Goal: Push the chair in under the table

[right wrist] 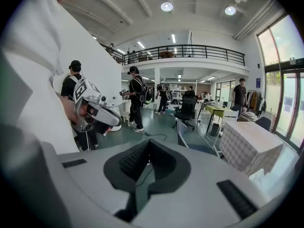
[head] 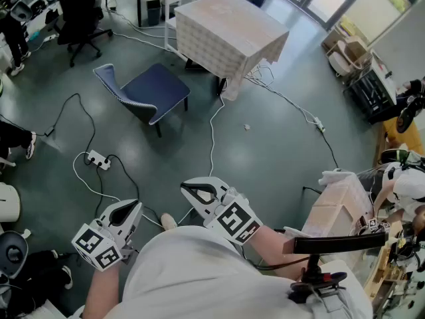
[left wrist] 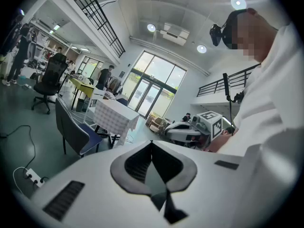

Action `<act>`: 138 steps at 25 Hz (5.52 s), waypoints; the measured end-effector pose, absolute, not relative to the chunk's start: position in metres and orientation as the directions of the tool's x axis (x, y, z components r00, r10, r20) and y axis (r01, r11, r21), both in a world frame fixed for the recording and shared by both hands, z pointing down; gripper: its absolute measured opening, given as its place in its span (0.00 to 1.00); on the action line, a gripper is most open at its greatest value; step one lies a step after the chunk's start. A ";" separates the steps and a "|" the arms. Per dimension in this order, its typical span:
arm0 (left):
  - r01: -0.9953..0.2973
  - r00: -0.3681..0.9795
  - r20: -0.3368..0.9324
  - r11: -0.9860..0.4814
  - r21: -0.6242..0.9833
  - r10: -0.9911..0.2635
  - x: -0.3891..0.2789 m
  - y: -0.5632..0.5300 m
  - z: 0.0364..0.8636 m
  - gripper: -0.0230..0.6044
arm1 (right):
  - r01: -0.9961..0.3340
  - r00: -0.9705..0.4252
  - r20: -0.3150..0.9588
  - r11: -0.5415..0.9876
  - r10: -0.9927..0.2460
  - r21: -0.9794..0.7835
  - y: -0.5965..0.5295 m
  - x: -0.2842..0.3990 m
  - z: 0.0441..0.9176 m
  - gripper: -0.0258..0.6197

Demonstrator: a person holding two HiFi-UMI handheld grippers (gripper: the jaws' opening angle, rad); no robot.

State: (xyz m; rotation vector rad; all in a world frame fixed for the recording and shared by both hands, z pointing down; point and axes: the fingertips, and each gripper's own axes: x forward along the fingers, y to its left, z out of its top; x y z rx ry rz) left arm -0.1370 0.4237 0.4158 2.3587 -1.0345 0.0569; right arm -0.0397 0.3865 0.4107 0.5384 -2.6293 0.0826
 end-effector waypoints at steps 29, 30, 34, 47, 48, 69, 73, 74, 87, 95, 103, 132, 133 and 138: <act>-0.880 0.388 0.423 -0.192 0.435 -0.819 -0.144 0.162 0.472 0.30 | -0.398 -0.830 0.441 0.917 -0.341 -0.039 0.168 0.079 0.453 0.29; -0.883 0.366 0.436 -0.159 0.441 -0.822 -0.155 0.152 0.478 0.32 | -0.403 -0.829 0.440 0.914 -0.345 -0.042 0.161 0.078 0.455 0.29; -0.898 0.265 0.500 -0.023 0.439 -0.825 -0.214 0.100 0.504 0.36 | -0.432 -0.815 0.444 0.901 -0.373 -0.037 0.127 0.071 0.456 0.31; -0.841 0.134 0.772 0.340 0.420 -0.621 -0.424 -0.061 0.651 0.46 | -0.631 -0.685 0.499 0.775 -0.531 -0.042 -0.012 -0.008 0.434 0.34; -0.832 0.149 0.782 0.351 0.431 -0.605 -0.427 -0.065 0.659 0.46 | -0.642 -0.677 0.504 0.766 -0.537 -0.046 -0.018 -0.015 0.434 0.34; -0.659 0.122 0.791 0.547 0.517 -0.600 -0.391 -0.123 0.687 0.15 | -0.634 -0.663 0.558 0.771 -0.499 -0.064 -0.116 -0.018 0.447 0.34; -0.646 0.123 0.783 0.550 0.530 -0.610 -0.371 -0.153 0.684 0.14 | -0.642 -0.657 0.561 0.764 -0.504 -0.067 -0.140 0.002 0.446 0.34; -0.647 0.120 0.784 0.551 0.527 -0.609 -0.366 -0.161 0.684 0.14 | -0.644 -0.656 0.563 0.762 -0.503 -0.070 -0.146 0.007 0.447 0.34; -0.629 0.107 0.781 0.566 0.533 -0.616 -0.292 -0.251 0.684 0.14 | -0.668 -0.653 0.565 0.736 -0.504 -0.115 -0.199 0.078 0.464 0.34; -0.620 0.105 0.778 0.571 0.538 -0.619 -0.256 -0.299 0.683 0.14 | -0.692 -0.642 0.570 0.708 -0.513 -0.142 -0.221 0.122 0.471 0.34; -0.604 0.104 0.770 0.575 0.552 -0.629 -0.208 -0.348 0.683 0.14 | -0.707 -0.634 0.573 0.689 -0.519 -0.158 -0.248 0.165 0.476 0.34; -0.711 0.001 0.822 0.577 0.401 -0.570 -0.156 -0.398 0.678 0.36 | -0.686 -0.682 0.552 0.681 -0.479 -0.256 -0.288 0.220 0.503 0.34; -0.722 -0.014 0.811 0.567 0.397 -0.585 -0.159 -0.399 0.671 0.36 | -0.679 -0.688 0.550 0.689 -0.474 -0.256 -0.288 0.216 0.503 0.34; -0.765 -0.014 0.712 0.467 0.444 -0.702 -0.172 -0.396 0.620 0.36 | -0.643 -0.717 0.537 0.719 -0.445 -0.262 -0.281 0.196 0.507 0.34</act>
